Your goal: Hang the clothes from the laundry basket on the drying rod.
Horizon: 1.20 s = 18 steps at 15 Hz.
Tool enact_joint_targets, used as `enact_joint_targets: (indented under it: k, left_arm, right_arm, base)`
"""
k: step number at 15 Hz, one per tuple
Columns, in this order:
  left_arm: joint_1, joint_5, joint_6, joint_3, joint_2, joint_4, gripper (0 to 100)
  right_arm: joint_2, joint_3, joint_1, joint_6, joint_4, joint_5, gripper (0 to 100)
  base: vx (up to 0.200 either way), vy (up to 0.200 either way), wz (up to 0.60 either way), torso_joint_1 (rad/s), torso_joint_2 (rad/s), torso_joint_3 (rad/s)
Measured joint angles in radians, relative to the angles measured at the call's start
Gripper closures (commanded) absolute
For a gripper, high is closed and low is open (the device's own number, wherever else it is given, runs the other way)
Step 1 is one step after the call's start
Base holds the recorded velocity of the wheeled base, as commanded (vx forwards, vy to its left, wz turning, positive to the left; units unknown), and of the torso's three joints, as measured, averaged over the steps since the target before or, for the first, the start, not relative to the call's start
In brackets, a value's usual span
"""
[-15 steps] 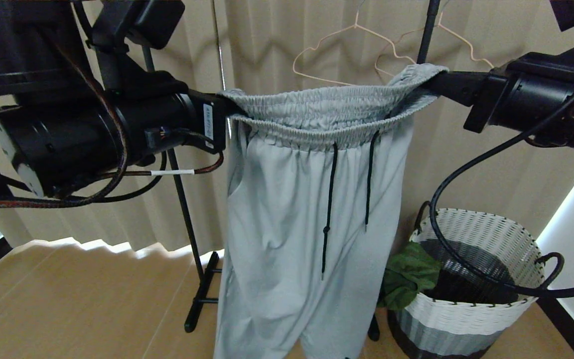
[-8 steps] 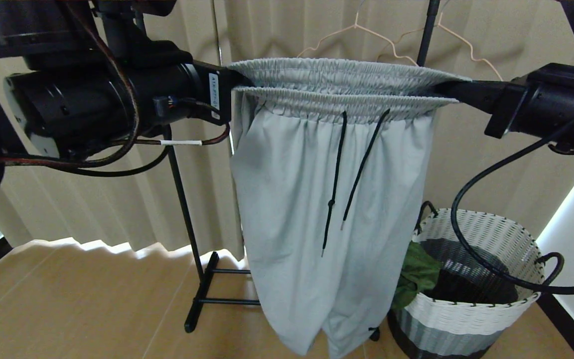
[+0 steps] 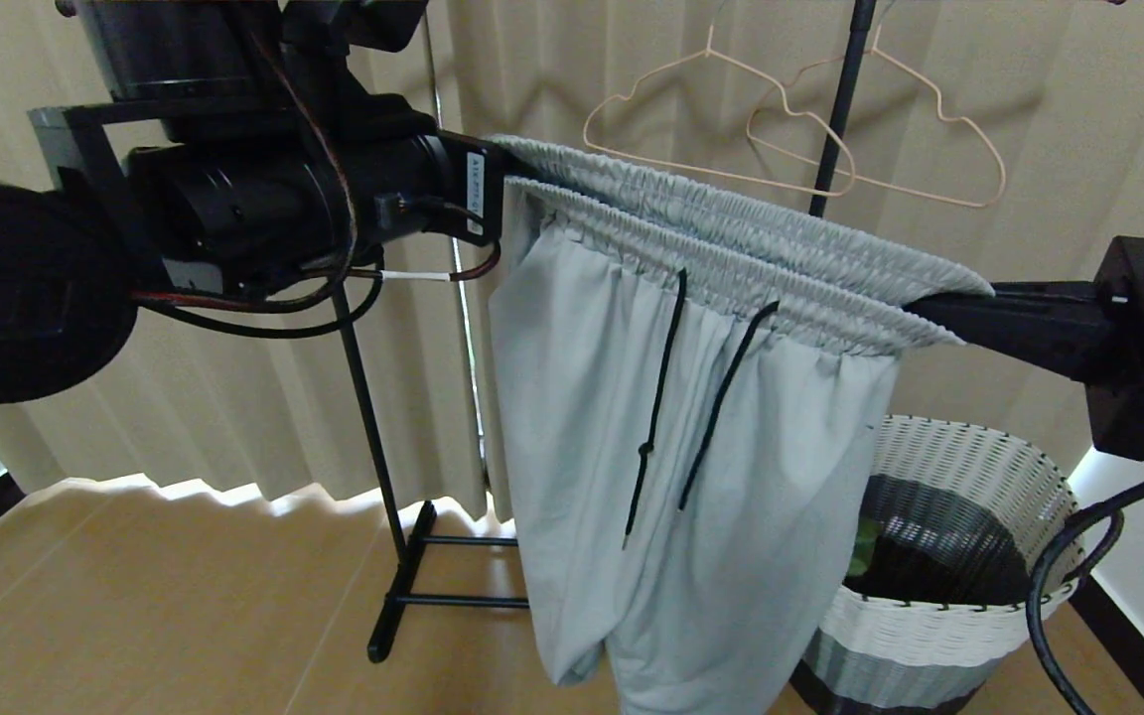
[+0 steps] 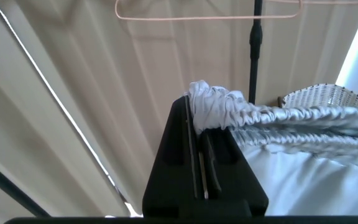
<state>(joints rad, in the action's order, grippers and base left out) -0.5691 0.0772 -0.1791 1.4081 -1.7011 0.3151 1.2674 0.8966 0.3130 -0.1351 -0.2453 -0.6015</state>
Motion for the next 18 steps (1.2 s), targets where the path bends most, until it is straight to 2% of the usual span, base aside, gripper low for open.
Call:
enact_joint_targets:
  k: [3, 6, 9, 12, 13, 15, 16, 18]
  left_arm:
    - [0.000, 0.000, 0.001, -0.014, -0.005, 0.001, 100]
    - [0.001, 0.001, 0.003, -0.075, 0.011, -0.010, 100]
    - [-0.004, -0.009, 0.015, -0.101, 0.062, -0.135, 100]
    - [-0.029, -0.011, 0.064, -0.109, 0.119, -0.206, 100]
    - [-0.054, -0.023, 0.091, -0.117, 0.141, -0.225, 100]
    - [-0.093, -0.114, 0.114, -0.150, 0.185, -0.259, 100]
    - [-0.101, -0.165, 0.115, -0.175, 0.208, -0.278, 100]
    - [-0.110, -0.199, 0.107, -0.220, 0.245, -0.286, 100]
  right_arm:
    - [-0.019, -0.014, 0.020, -0.007, -0.007, 0.001, 100]
    - [-0.021, -0.001, 0.016, -0.007, -0.008, 0.013, 100]
    - [-0.004, 0.037, -0.007, -0.007, -0.026, 0.062, 100]
    - [0.061, 0.082, -0.023, -0.002, -0.131, 0.119, 100]
    - [0.099, 0.096, -0.026, 0.009, -0.198, 0.133, 100]
    - [0.175, 0.131, -0.024, 0.063, -0.341, 0.148, 100]
    - [0.204, 0.150, -0.023, 0.090, -0.374, 0.150, 100]
    - [0.237, 0.161, -0.021, 0.104, -0.380, 0.151, 100]
  base:
    - [0.000, 0.000, 0.00, 0.000, 0.00, 0.000]
    - [0.000, 0.000, 0.00, 0.000, 0.00, 0.000]
    - [0.000, 0.000, 0.00, 0.000, 0.00, 0.000]
    - [0.000, 0.000, 0.00, 0.000, 0.00, 0.000]
    - [0.000, 0.000, 0.00, 0.000, 0.00, 0.000]
    - [0.000, 0.000, 0.00, 0.000, 0.00, 0.000]
    - [0.000, 0.000, 0.00, 0.000, 0.00, 0.000]
    - [0.000, 0.000, 0.00, 0.000, 0.00, 0.000]
